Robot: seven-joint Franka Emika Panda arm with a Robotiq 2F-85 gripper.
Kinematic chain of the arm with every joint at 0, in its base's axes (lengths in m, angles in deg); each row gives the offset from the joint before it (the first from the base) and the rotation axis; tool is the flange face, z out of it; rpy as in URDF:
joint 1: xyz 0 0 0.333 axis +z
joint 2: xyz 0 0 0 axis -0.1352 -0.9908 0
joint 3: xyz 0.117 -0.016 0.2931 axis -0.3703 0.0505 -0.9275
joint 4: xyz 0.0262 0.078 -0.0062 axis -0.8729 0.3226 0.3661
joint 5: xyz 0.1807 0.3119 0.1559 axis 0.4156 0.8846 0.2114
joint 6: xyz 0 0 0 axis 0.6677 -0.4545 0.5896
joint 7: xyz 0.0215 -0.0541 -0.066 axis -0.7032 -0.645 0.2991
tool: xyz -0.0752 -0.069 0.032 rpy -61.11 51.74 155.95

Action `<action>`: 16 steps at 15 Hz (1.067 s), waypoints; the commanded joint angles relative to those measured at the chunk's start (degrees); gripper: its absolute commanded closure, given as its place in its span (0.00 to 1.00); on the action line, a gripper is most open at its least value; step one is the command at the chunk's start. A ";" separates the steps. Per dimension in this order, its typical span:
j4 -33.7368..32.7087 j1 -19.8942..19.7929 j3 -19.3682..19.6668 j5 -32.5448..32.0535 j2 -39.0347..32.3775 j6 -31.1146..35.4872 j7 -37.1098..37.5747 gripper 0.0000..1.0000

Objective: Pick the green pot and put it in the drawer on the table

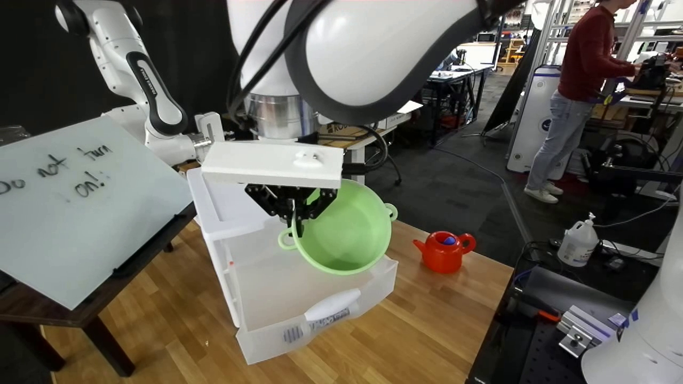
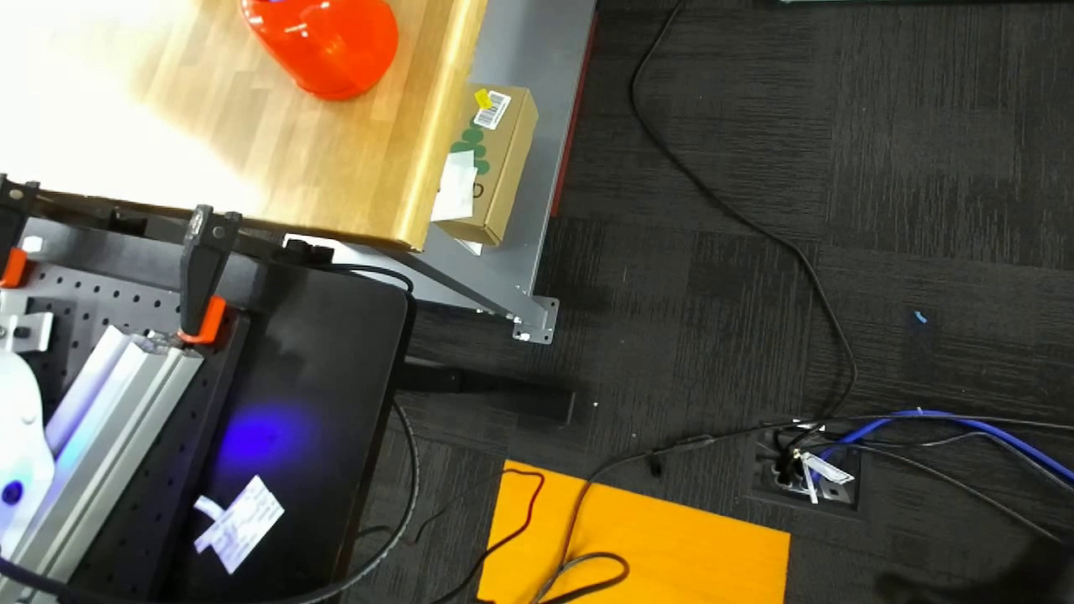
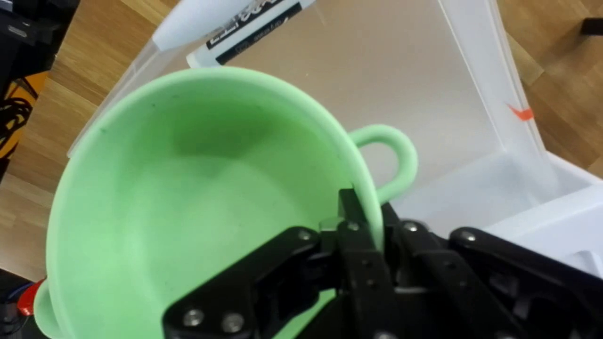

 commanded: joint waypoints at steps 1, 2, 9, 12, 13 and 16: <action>-7.64 2.99 0.81 -2.93 -7.07 -5.73 -1.48 0.98; -9.31 3.89 1.08 -3.63 -8.76 -6.90 -1.58 0.98; -18.00 7.77 3.99 -5.17 -16.35 -13.86 -5.56 0.98; -19.51 8.19 4.82 -4.01 -17.54 -15.39 -8.11 0.98; -19.85 8.20 4.96 -3.48 -17.90 -15.77 -9.17 0.98; -20.19 8.39 5.49 -3.27 -18.46 -16.37 -10.81 0.98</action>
